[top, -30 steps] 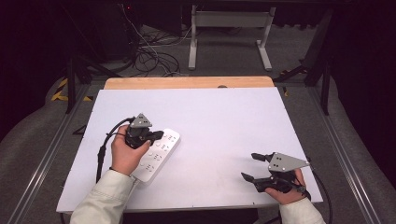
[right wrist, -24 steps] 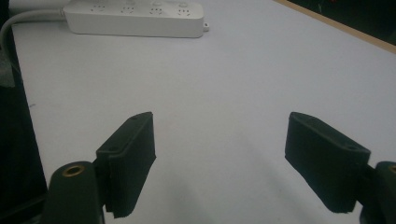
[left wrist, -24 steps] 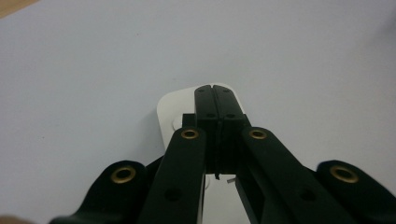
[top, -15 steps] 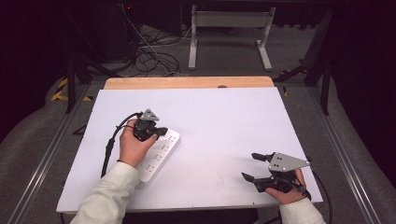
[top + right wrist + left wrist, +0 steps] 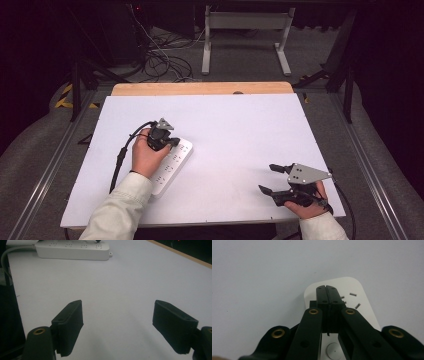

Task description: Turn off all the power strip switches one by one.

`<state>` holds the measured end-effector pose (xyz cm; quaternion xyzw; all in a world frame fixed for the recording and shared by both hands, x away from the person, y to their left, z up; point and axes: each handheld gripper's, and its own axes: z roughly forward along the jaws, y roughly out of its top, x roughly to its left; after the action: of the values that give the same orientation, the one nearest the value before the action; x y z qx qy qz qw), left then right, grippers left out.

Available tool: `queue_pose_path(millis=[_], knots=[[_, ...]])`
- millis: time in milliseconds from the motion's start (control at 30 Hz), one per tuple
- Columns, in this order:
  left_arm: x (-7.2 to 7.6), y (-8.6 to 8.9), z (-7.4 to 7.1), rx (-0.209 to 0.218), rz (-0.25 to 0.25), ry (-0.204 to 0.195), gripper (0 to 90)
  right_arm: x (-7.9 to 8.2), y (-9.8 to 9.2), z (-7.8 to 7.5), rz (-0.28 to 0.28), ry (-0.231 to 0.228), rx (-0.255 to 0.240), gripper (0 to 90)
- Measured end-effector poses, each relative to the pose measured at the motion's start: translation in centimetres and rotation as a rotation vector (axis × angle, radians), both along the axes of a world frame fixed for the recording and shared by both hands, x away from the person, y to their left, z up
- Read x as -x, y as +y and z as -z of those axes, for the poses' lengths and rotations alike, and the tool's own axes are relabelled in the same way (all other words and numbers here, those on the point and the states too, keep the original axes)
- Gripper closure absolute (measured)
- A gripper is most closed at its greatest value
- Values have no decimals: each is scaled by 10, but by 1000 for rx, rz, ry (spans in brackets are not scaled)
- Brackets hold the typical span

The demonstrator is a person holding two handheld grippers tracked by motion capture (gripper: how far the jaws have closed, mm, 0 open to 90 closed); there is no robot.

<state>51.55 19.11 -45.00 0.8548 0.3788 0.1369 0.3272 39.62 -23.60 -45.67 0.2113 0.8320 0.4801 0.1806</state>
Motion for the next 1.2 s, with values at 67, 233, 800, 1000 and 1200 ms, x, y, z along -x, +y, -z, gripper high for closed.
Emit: queue_pose_path(millis=[67,233,800,1000,1200], knots=[[0,0,0,0,-1,-1,899,0,0,0,-1,-2,0,247],[0,0,1,0,-3,-1,899,0,0,0,0,0,1,247],[0,-2,3,-18,-13,-1,899,1,0,0,-3,-2,0,247],[1,-3,3,-29,-15,-7,900,1,0,-1,-4,-3,-1,247],[1,-3,2,-31,-17,-6,900,1,1,-1,-6,-5,-1,247]])
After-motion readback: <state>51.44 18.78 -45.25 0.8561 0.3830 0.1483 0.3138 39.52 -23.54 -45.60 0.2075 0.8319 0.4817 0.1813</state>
